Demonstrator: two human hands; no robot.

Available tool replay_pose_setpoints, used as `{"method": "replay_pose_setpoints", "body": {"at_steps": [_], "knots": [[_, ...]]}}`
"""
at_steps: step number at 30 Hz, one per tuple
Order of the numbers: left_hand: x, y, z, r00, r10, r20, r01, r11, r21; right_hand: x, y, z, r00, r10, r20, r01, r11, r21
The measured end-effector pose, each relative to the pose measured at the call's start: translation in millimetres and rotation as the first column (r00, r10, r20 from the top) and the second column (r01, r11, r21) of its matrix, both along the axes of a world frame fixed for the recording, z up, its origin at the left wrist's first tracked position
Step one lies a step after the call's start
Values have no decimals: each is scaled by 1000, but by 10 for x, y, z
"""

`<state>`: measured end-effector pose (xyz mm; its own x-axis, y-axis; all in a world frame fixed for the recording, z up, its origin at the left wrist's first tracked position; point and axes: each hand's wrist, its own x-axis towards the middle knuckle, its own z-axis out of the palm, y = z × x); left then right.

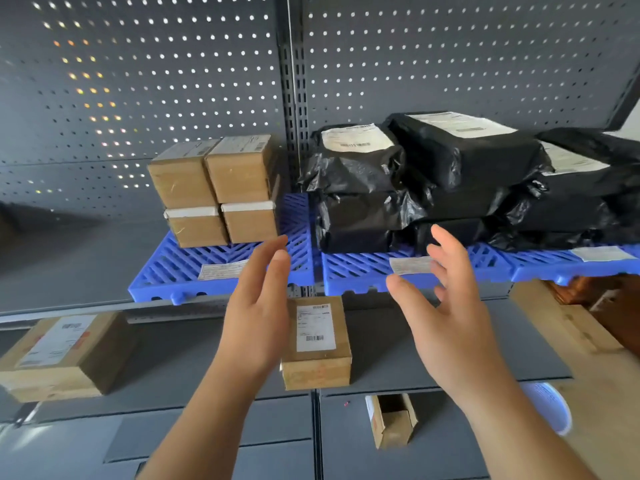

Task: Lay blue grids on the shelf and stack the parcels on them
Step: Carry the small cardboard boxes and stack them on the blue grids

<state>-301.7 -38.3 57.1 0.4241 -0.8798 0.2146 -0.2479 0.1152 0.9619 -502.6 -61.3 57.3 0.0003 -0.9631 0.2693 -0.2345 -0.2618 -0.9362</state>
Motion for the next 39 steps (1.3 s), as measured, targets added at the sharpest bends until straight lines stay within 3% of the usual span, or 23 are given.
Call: {"method": "replay_pose_setpoints", "body": {"at_steps": [10, 18, 25, 31, 36, 39], "knots": [[-754, -727, 309, 957, 291, -8, -283, 923, -262, -1036, -905, 251, 971, -103, 218, 159, 953, -258], [-857, -1030, 396, 893, 443, -74, -442, 836, -326, -1337, -1538, 507, 974, -110, 196, 154, 962, -227], [-557, -1345, 364, 911, 300, -284, -371, 896, -243, -1316, -1799, 592, 956, -85, 282, 138, 975, -173], [-395, -1605, 337, 896, 11, -444, -82, 987, -140, -1209, -1981, 622, 939, -89, 333, 128, 987, -98], [-446, -1688, 298, 884, 39, -466, -113, 985, -133, -1048, -2078, 546, 921, -60, 386, 83, 996, -42], [-488, -1743, 233, 909, -5, -416, -55, 990, -133, -954, -2056, 505, 932, -19, 362, 55, 994, -90]]}}
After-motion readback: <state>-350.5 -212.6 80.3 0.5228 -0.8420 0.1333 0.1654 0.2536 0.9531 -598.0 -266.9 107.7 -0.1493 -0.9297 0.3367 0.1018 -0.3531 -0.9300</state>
